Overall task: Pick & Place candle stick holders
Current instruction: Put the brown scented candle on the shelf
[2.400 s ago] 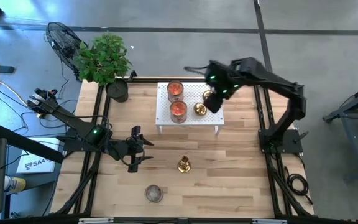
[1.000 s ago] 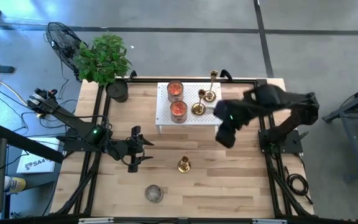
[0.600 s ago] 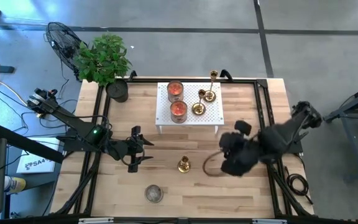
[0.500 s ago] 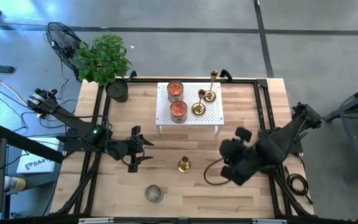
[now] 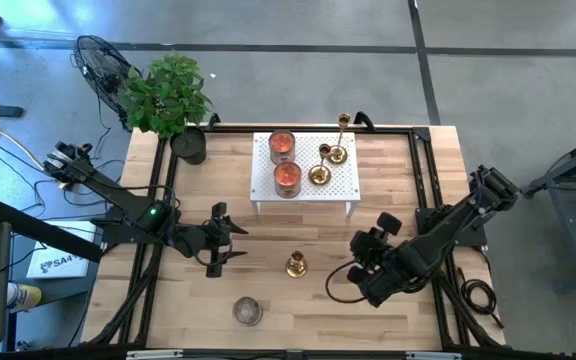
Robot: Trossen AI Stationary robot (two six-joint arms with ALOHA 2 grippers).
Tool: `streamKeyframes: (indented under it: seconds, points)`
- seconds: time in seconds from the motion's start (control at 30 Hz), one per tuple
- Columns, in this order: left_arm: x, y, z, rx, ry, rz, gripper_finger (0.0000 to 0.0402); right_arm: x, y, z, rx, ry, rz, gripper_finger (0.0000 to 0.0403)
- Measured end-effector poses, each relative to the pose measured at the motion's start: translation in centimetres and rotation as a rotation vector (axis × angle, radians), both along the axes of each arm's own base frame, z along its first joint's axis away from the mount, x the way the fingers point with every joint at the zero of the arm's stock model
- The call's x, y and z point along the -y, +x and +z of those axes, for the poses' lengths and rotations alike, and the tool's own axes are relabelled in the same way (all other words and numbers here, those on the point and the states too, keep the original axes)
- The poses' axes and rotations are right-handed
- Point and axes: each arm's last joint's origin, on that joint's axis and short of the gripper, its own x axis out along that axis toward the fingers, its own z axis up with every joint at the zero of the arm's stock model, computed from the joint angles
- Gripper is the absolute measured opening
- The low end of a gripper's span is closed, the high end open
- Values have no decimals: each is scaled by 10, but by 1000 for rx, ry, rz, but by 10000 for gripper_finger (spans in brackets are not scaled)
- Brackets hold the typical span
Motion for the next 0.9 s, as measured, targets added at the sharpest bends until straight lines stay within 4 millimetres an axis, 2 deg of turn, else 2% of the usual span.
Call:
streamKeyframes:
  seconds: [0.17,0.53,0.7,0.9]
  points:
    - [1,0,0,-8,-18,-21,239,0,0,-10,-4,8,0,129]
    - [2,-2,-2,-49,-54,-82,239,0,1,-9,26,-49,23,129]
    - [5,-4,-5,-105,-110,-178,239,1,2,-9,35,-61,25,129]
    - [5,-2,-2,-73,-165,-128,239,1,2,-9,46,-66,21,129]
